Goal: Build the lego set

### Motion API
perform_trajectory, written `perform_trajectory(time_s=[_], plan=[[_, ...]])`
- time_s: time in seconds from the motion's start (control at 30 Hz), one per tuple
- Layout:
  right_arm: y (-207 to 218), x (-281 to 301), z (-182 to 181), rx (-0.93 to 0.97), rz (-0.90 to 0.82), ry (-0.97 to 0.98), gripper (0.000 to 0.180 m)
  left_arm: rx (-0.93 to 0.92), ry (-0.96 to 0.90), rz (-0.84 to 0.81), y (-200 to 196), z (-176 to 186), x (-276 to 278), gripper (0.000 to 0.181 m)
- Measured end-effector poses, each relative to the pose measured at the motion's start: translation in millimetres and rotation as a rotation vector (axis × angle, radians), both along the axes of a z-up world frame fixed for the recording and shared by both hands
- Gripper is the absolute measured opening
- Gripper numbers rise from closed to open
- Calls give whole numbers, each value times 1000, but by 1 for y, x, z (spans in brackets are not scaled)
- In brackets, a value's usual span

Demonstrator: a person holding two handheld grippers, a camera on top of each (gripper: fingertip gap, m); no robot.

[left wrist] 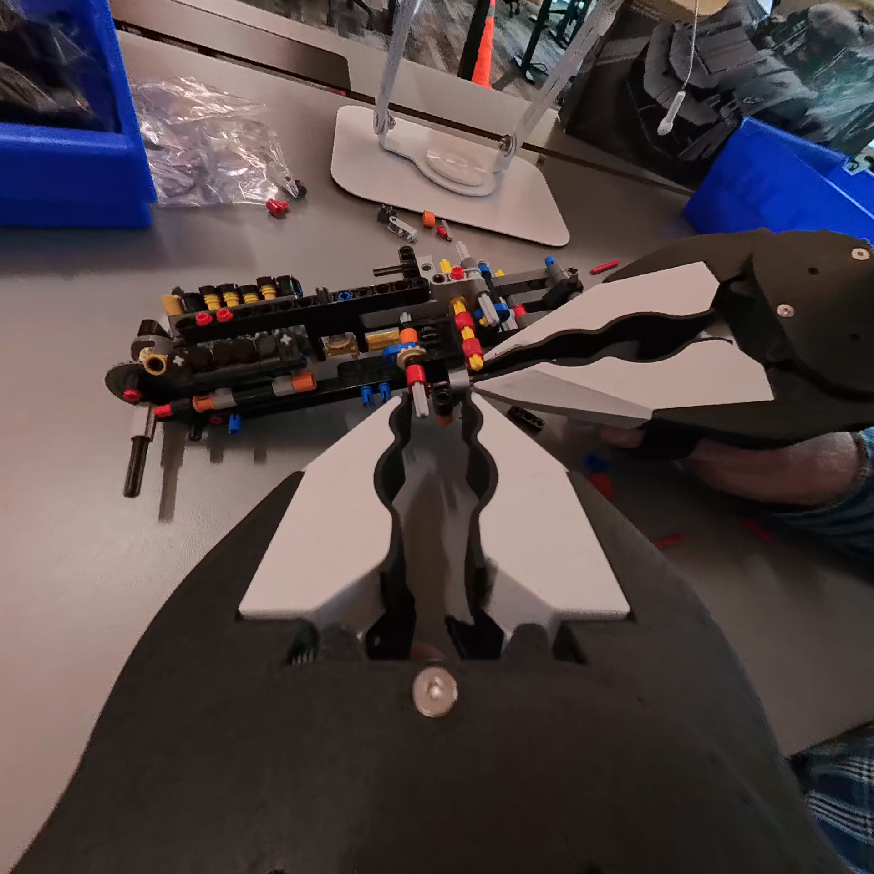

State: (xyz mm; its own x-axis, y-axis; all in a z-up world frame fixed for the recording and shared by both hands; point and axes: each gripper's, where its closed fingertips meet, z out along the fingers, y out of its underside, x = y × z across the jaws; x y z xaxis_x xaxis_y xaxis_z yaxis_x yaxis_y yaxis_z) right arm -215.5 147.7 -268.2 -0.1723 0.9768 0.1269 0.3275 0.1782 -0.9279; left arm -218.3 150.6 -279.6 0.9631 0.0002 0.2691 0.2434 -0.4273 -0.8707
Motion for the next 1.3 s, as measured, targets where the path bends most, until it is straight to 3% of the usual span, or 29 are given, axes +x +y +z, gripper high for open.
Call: perform_trajectory(time_s=[0.13, 0.3, 0.6, 0.67, 1.0, 1.13, 1.17, 1.23, 1.3], plan=[[-1, 1, 1, -8, 16, 1, 1, 8, -63, -1, 0, 0, -1, 18], [-2, 1, 0, 59, 10, -1, 1, -3, 42, 24, 0, 0, -1, 18], [-2, 6, 0, -38, 70, -12, 1, -2, 33, 9, 0, -1, 2, 17], [-1, 6, 3, -87, 85, -7, 1, 16, 39, -4, 1, 2, 4, 9], [-2, 6, -1, 62, 33, -7, 1, -1, 72, 13, 0, -1, 3, 9], [-3, 7, 1, -6, 50, 1, 1, -2, 58, 9, 0, 0, 2, 9], [-5, 10, 7, -64, 80, 29, 0, 0, 59, 18, -1, -1, 2, 8], [-9, 17, 11, -76, 106, 45, 0, -61, 44, 202, -10, -8, -48, 6], [-6, 18, 8, -50, 88, 40, 0, -43, 97, 143, -10, -5, -38, 6]])
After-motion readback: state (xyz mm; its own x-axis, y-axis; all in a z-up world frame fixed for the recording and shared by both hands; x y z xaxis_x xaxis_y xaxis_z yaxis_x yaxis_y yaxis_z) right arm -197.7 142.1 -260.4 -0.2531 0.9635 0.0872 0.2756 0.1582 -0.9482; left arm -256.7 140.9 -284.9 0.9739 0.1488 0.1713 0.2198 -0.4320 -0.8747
